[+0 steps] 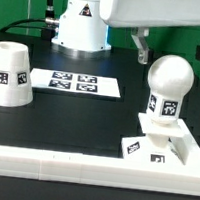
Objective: Assemble lamp
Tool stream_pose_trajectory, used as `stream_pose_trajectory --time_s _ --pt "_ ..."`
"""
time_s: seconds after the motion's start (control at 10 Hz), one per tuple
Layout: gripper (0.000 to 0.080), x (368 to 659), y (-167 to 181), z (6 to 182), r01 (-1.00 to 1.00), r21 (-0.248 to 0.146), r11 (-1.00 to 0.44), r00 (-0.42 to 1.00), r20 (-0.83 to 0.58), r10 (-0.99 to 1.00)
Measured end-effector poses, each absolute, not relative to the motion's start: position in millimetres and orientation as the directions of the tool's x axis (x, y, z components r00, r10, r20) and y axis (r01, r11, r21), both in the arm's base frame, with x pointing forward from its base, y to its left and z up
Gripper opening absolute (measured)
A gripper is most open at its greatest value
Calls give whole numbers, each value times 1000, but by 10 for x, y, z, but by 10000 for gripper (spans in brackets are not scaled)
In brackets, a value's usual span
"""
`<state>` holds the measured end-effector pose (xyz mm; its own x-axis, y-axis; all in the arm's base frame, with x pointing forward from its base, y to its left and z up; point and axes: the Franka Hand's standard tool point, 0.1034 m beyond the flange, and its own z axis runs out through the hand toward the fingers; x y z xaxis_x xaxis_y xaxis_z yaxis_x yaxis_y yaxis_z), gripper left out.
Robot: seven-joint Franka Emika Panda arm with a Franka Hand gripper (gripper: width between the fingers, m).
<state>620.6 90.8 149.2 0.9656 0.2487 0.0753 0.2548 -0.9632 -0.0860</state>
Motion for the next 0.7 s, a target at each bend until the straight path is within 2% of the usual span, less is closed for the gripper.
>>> stream_pose_trajectory --time_s 0.4,0.7 --pt "699 6208 906 1365 282 -69 -957 958 74 277" --pt "699 6172 935 1279 353 -22 -935 934 71 351"
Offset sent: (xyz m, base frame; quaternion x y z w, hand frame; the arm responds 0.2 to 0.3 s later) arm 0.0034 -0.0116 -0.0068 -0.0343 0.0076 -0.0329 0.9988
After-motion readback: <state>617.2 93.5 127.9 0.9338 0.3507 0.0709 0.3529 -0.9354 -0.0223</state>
